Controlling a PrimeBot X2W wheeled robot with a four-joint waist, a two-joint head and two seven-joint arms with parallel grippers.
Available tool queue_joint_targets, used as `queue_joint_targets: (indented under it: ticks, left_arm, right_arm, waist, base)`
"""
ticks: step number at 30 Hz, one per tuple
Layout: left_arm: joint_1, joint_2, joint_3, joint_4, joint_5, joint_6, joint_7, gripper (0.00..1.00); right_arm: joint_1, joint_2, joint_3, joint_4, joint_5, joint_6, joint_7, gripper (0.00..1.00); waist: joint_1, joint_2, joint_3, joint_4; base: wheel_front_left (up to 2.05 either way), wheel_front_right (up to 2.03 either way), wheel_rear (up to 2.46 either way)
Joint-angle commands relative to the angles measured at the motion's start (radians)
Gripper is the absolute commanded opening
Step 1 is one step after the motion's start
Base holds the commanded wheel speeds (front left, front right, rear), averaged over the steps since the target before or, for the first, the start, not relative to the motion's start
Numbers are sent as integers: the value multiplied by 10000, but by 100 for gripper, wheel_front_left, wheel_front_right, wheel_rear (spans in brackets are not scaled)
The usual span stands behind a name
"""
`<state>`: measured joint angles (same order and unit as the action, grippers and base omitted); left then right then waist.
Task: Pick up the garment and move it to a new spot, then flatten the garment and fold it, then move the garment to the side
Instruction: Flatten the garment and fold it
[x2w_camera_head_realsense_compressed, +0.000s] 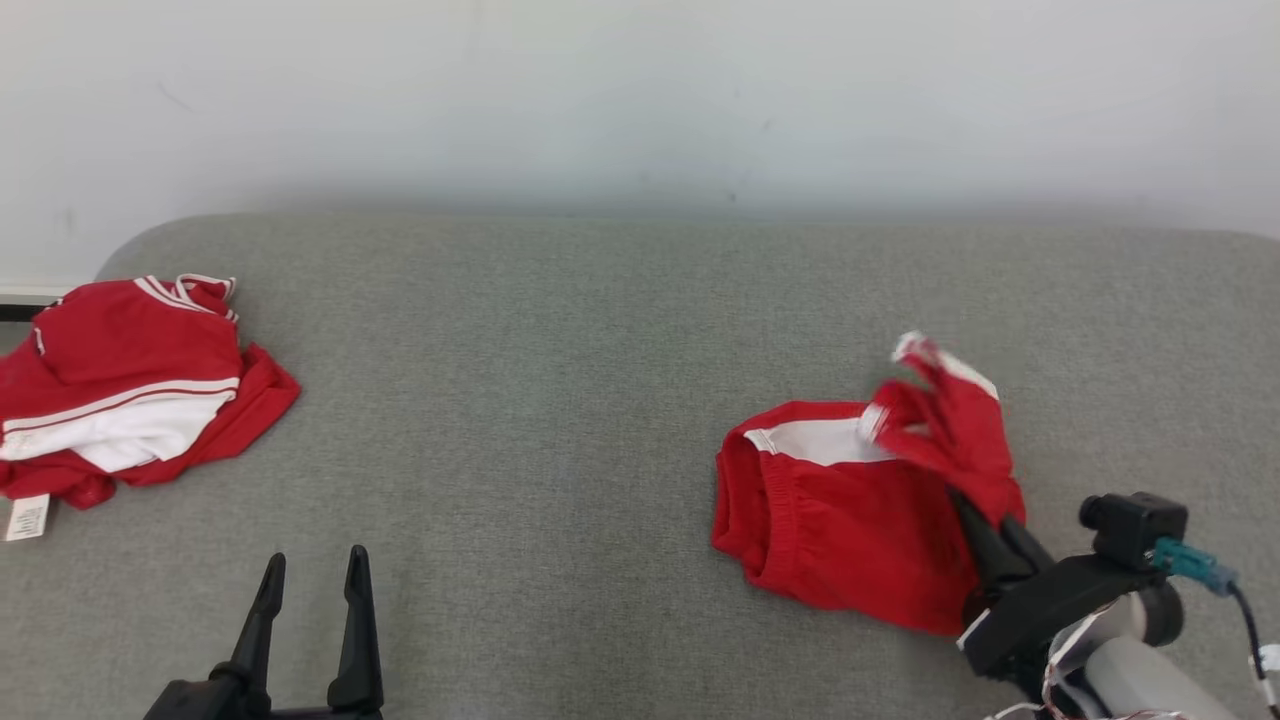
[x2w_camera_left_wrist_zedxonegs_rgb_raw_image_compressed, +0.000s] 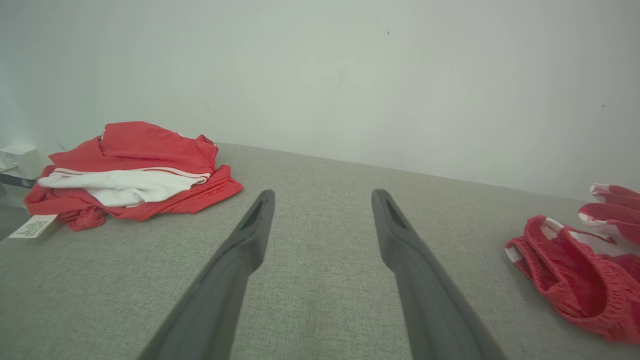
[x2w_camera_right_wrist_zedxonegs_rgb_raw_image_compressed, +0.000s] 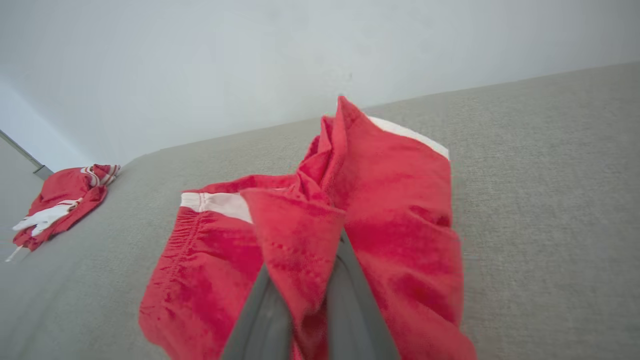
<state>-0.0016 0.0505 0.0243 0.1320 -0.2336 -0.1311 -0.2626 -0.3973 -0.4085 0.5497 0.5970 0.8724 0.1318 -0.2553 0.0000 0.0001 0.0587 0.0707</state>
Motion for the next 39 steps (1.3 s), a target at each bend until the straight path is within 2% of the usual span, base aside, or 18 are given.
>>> queue_joint_targets:
  ticks: [1, 9, 14, 22, 27, 28, 29, 34, 39]
  left_arm:
    - [112, 1, -4, 9, -20, 10, -33, 100]
    - [245, -2, -74, -14, -62, 10, -31, 100]
    - [173, -2, -100, -13, -121, 10, -31, 100]
    - [71, -1, -228, 40, -236, 9, -31, 100]
    - [26, -1, -256, 93, -289, 9, -33, 100]
    - [22, -3, -258, 100, -300, 9, -31, 100]
    - [22, -3, -248, 105, -310, 9, -31, 100]
    - [73, -3, -184, 104, -310, 9, -31, 100]
    - [64, -3, -115, 68, -260, 9, -33, 100]
  right_arm:
    - [192, 118, -39, -175, -118, -24, 20, 0]
    - [1255, 1177, -733, -2095, -834, -24, 558, 0]
    - [1803, 1671, -1225, -2697, -1285, -24, 997, 0]
    - [2190, 1985, -800, -2288, -2723, -24, 1517, 0]
    - [2076, 2100, -638, -1663, -3275, -24, 1275, 0]
    - [2008, 2089, -608, -1576, -3384, -24, 1189, 47]
    - [1978, 2115, -586, -1494, -3419, -24, 1107, 100]
    - [1872, 2006, -711, -1641, -3276, -24, 499, 100]
    - [1901, 1765, -1340, -2146, -3346, -24, 69, 100]
  waist:
    - [0, -1, -94, 135]
    - [0, -1, -253, 589]
    - [0, -1, -230, 769]
    - [0, -1, -102, 921]
    - [0, -1, -59, 954]
    - [0, -1, -55, 951]
    - [0, -1, -55, 944]
    - [0, -1, -61, 857]
    - [0, -1, -75, 752]
  base:
    - [0, 0, 0]
    - [0, 0, 0]
    - [0, 0, 0]
    - [0, 0, 0]
    - [0, 0, 0]
    - [0, 0, 0]
    - [0, 0, 0]
    - [0, 0, 0]
    - [0, 0, 0]
